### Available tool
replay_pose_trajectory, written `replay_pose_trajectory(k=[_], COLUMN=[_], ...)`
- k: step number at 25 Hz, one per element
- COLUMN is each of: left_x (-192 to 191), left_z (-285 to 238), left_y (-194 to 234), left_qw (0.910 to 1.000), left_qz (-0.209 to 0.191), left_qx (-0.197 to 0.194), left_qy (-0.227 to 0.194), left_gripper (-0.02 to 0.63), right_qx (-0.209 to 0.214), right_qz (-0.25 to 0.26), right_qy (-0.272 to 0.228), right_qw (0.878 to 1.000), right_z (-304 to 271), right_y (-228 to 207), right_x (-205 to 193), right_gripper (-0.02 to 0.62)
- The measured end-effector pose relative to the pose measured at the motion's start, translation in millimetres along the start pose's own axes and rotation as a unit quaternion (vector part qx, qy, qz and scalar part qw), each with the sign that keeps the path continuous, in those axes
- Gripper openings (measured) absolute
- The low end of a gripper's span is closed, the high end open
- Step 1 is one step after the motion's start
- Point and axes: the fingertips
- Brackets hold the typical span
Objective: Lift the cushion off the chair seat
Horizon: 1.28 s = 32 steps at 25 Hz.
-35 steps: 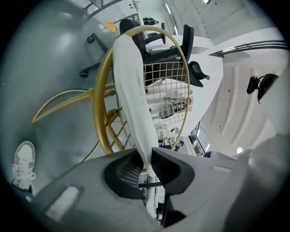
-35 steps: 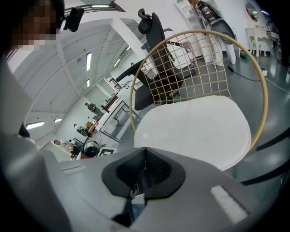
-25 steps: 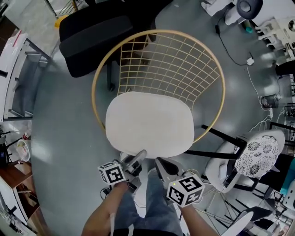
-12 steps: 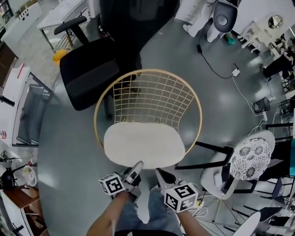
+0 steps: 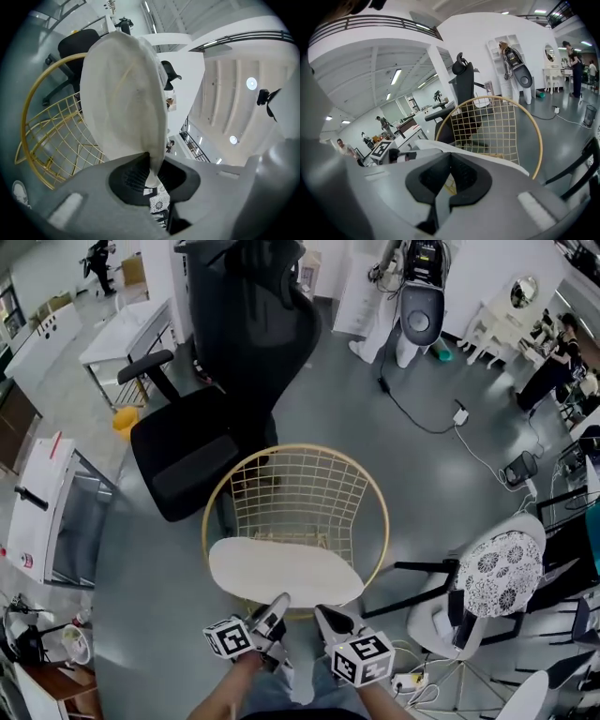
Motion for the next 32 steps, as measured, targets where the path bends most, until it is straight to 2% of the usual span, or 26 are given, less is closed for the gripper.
replay_pose_trajectory(k=[4,14,20,32], left_x=[8.1,42.5,59.9,76.3], left_z=[14.4,39.5,50.2,56.7], left_y=[-19.3,-91.4,-124.0,-152.9], left_qw=[0.9998,0.9977,0.9953,0.9908], left_qz=[-0.001,-0.008,-0.025,-0.068], left_qx=[0.018,-0.023,-0.029,-0.031], left_qy=[-0.009,-0.063,-0.089,-0.113], left_gripper=[0.04,0.039,0.04,0.04], right_qx=[-0.002,0.006,0.009,-0.007], right_qz=[0.021,0.082,0.101,0.121], right_qy=[-0.022,-0.074,-0.103,-0.137], right_qw=[1.0,0.994,0.989,0.983], right_z=[7.8,24.5,33.3,43.3], right_y=[9.6,42.9,57.4,63.0], right_x=[18.7,71.7,94.0,117.0], right_gripper=[-0.002,-0.002,-0.002,-0.002])
Point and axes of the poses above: the fingertips, and each gripper's own axes: z backward along the fingers, y to its left, x out of its top, and after that the axes turned 11 degrees about x, right-handed
